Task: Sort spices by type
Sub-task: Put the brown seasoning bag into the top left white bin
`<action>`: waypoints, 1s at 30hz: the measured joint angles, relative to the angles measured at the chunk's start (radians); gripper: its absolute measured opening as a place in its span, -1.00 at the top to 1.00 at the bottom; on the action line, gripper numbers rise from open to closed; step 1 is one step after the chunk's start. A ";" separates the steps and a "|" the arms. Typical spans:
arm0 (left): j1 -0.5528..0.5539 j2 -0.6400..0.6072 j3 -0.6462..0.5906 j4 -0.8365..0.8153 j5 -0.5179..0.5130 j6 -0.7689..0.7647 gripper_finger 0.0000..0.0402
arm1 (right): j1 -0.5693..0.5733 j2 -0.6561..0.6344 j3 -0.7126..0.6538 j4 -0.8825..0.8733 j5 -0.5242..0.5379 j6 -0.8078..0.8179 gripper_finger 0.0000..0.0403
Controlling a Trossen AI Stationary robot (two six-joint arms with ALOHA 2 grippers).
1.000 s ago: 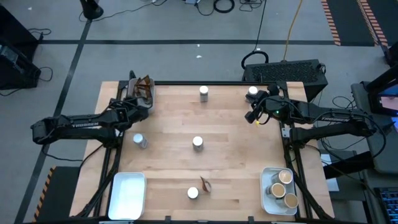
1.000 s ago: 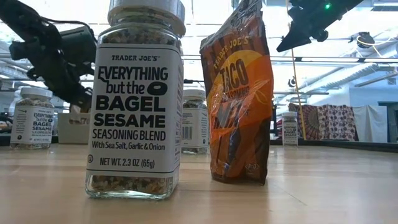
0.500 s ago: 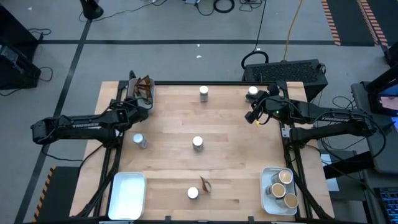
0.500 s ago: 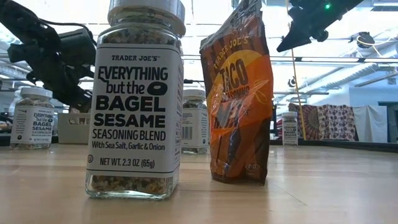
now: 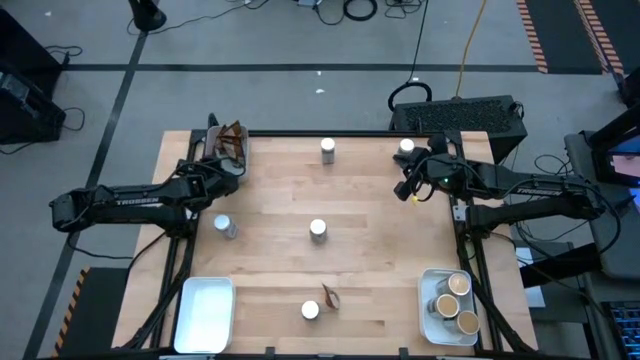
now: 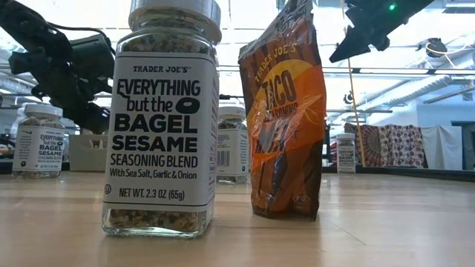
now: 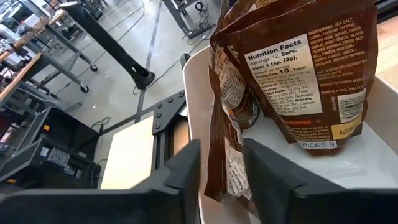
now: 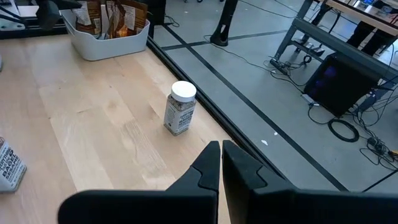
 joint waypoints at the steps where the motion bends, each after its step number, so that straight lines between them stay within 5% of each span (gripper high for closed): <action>1: 0.000 0.000 0.005 -0.005 0.000 0.001 0.31 | 0.000 0.000 0.000 0.000 0.000 0.000 1.00; 12: -0.001 0.000 0.208 -0.010 0.080 0.145 -0.14 | 0.000 0.000 0.000 0.000 -0.012 -0.006 1.00; 22: -0.080 -0.001 0.367 0.016 0.295 0.158 -0.16 | 0.000 0.070 0.000 0.023 -0.325 -0.092 1.00; 30: -0.276 0.000 0.370 0.284 0.484 0.287 -0.16 | 0.000 0.168 0.000 0.096 -0.538 -0.212 1.00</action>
